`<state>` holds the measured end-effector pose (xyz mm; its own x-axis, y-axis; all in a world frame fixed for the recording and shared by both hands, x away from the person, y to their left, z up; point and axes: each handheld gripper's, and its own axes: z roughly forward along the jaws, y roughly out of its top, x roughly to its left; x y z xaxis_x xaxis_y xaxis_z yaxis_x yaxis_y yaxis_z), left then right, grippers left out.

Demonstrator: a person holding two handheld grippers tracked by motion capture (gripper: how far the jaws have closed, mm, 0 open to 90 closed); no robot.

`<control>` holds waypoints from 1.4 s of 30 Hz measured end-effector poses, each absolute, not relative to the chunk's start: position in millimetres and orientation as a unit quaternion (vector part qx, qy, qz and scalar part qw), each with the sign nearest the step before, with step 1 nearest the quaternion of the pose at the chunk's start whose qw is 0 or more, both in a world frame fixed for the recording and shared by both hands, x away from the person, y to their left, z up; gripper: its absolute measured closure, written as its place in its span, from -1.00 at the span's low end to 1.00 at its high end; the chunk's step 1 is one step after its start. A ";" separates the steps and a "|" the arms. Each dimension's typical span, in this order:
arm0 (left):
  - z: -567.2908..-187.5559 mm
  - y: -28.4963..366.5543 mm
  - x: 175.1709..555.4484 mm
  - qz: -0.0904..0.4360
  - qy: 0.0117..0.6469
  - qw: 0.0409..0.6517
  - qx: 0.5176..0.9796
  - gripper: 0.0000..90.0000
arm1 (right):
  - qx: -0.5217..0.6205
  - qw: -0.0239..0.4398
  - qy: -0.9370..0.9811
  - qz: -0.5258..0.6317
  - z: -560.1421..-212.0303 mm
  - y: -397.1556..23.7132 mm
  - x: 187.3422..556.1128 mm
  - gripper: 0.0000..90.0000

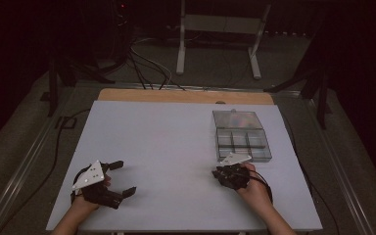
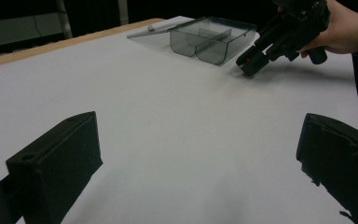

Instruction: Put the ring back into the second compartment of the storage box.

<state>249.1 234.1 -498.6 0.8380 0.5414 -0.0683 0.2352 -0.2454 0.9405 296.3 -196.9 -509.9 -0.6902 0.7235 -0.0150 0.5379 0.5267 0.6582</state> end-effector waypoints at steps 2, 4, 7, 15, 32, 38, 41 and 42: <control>-498.6 233.9 249.1 0.137 0.250 0.561 0.777 -0.98 | 0.367 0.143 0.862 0.320 -509.6 -196.6 296.1 0.59; -498.8 233.8 249.1 0.136 0.250 0.561 0.777 -0.98 | 0.365 0.142 0.862 0.321 -508.7 -196.2 295.6 0.60; -499.0 233.5 249.2 0.135 0.251 0.561 0.777 -0.98 | 0.364 0.139 0.863 0.322 -507.1 -195.5 294.5 0.60; -499.1 232.9 249.3 0.135 0.250 0.561 0.777 -0.98 | 0.362 0.137 0.863 0.325 -502.6 -194.2 293.0 0.60; -499.2 233.4 249.5 0.134 0.252 0.562 0.777 -0.98 | 0.357 0.137 0.864 0.327 -495.4 -187.5 293.5 0.60; -499.2 233.1 249.4 0.133 0.251 0.562 0.777 -0.98 | 0.359 0.139 0.863 0.327 -492.7 -189.8 293.4 0.60; -499.1 233.3 249.4 0.133 0.252 0.562 0.776 -0.98 | 0.361 0.141 0.862 0.328 -491.0 -191.4 293.7 0.60; -499.1 233.3 249.4 0.133 0.252 0.562 0.777 -0.98 | 0.361 0.142 0.861 0.329 -490.3 -191.7 294.0 0.60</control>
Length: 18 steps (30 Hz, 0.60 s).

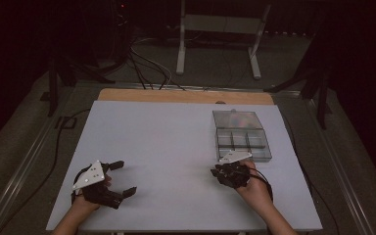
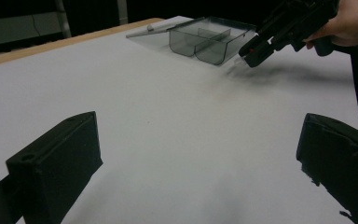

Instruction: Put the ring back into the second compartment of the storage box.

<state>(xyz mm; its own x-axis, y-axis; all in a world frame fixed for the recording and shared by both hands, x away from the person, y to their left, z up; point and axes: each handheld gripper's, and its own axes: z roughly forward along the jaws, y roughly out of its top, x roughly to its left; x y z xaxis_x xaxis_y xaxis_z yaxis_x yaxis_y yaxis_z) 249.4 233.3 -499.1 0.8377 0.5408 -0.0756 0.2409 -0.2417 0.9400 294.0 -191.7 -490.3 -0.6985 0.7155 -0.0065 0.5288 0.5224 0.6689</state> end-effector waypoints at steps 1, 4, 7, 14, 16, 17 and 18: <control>-499.1 233.3 249.4 0.133 0.252 0.562 0.777 -0.98 | 0.361 0.143 0.861 0.329 -489.5 -192.0 294.1 0.60; -499.1 233.2 249.3 0.133 0.251 0.562 0.776 -0.98 | 0.362 0.144 0.859 0.331 -486.9 -192.4 294.4 0.60; -499.1 233.3 249.2 0.133 0.251 0.562 0.777 -0.98 | 0.362 0.145 0.859 0.332 -485.0 -192.3 294.5 0.60; -499.0 233.2 249.1 0.133 0.250 0.562 0.777 -0.98 | 0.362 0.143 0.860 0.330 -482.7 -191.7 295.4 0.60; -498.8 233.3 249.0 0.134 0.250 0.563 0.777 -0.98 | 0.362 0.142 0.860 0.330 -481.9 -191.4 295.8 0.60; -498.7 233.4 249.0 0.134 0.250 0.563 0.777 -0.98 | 0.362 0.143 0.860 0.330 -481.5 -191.2 296.2 0.60; -498.7 233.5 249.1 0.134 0.250 0.563 0.776 -0.98 | 0.362 0.143 0.860 0.330 -480.9 -191.2 296.5 0.60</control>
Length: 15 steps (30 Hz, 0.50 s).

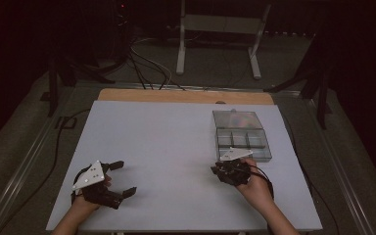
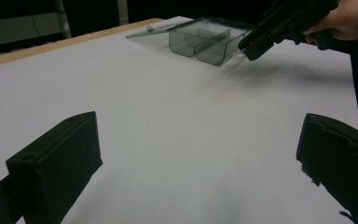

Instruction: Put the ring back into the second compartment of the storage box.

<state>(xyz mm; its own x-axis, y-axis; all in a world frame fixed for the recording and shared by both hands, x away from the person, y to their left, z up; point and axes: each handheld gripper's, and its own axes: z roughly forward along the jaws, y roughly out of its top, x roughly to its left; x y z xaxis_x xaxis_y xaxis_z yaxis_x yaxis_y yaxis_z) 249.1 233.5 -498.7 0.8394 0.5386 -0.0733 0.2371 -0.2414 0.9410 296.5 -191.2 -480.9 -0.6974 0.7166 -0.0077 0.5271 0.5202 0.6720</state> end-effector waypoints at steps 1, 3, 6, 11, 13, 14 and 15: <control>-498.7 233.5 249.0 0.134 0.250 0.563 0.776 -0.98 | 0.362 0.144 0.860 0.331 -480.2 -190.9 296.7 0.60; -498.8 233.4 249.1 0.133 0.250 0.563 0.777 -0.98 | 0.360 0.145 0.860 0.331 -478.9 -190.6 297.4 0.60; -498.8 233.1 249.0 0.134 0.249 0.563 0.777 -0.98 | 0.360 0.147 0.860 0.331 -476.7 -190.0 298.2 0.60; -498.8 233.4 249.0 0.133 0.250 0.563 0.776 -0.98 | 0.361 0.148 0.860 0.331 -473.9 -190.1 299.9 0.60; -498.9 233.3 249.1 0.133 0.250 0.563 0.776 -0.98 | 0.361 0.149 0.859 0.331 -473.1 -190.6 300.6 0.60; -499.0 233.2 249.1 0.133 0.250 0.562 0.777 -0.98 | 0.362 0.149 0.859 0.330 -472.5 -190.8 300.9 0.60; -499.0 233.1 249.0 0.133 0.250 0.562 0.777 -0.98 | 0.363 0.150 0.858 0.330 -471.8 -191.1 301.2 0.60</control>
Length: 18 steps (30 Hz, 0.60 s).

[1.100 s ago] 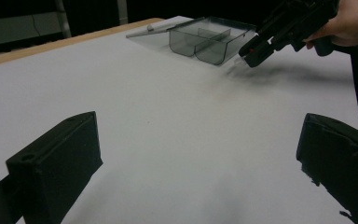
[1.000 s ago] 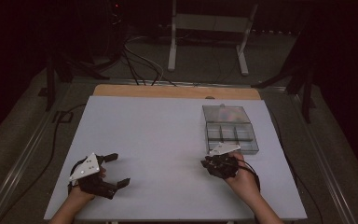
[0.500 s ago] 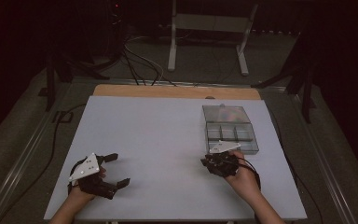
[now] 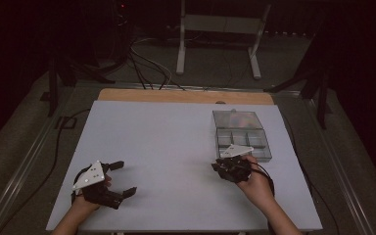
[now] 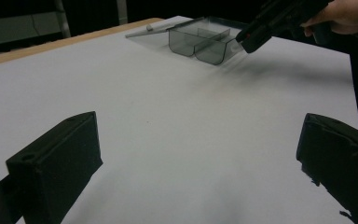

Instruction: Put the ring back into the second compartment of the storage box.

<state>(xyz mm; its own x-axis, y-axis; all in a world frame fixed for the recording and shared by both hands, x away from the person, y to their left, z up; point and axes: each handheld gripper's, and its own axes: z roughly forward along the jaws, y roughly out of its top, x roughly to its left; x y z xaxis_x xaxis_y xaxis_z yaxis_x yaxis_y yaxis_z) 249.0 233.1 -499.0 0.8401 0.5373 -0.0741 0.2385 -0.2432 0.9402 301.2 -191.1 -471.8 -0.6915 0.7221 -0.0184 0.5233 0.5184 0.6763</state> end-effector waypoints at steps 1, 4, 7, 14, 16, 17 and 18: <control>-498.9 233.0 249.0 0.133 0.249 0.562 0.777 -0.98 | 0.363 0.151 0.858 0.331 -470.9 -191.6 301.6 0.60; -498.9 233.0 249.0 0.133 0.249 0.563 0.777 -0.98 | 0.364 0.155 0.856 0.333 -467.9 -193.4 303.0 0.60; -498.8 233.3 249.0 0.133 0.250 0.563 0.776 -0.98 | 0.366 0.157 0.854 0.335 -464.7 -195.0 304.5 0.60; -498.8 233.0 249.0 0.132 0.250 0.563 0.777 -0.98 | 0.369 0.165 0.850 0.338 -457.5 -199.4 308.0 0.60; -498.8 233.2 249.0 0.132 0.250 0.564 0.776 -0.98 | 0.370 0.168 0.848 0.339 -456.0 -200.6 309.0 0.60; -498.8 233.4 249.0 0.132 0.250 0.563 0.776 -0.98 | 0.370 0.168 0.848 0.339 -455.4 -201.1 309.5 0.60; -498.8 233.4 249.1 0.132 0.250 0.563 0.776 -0.98 | 0.371 0.168 0.848 0.340 -454.9 -201.5 309.9 0.60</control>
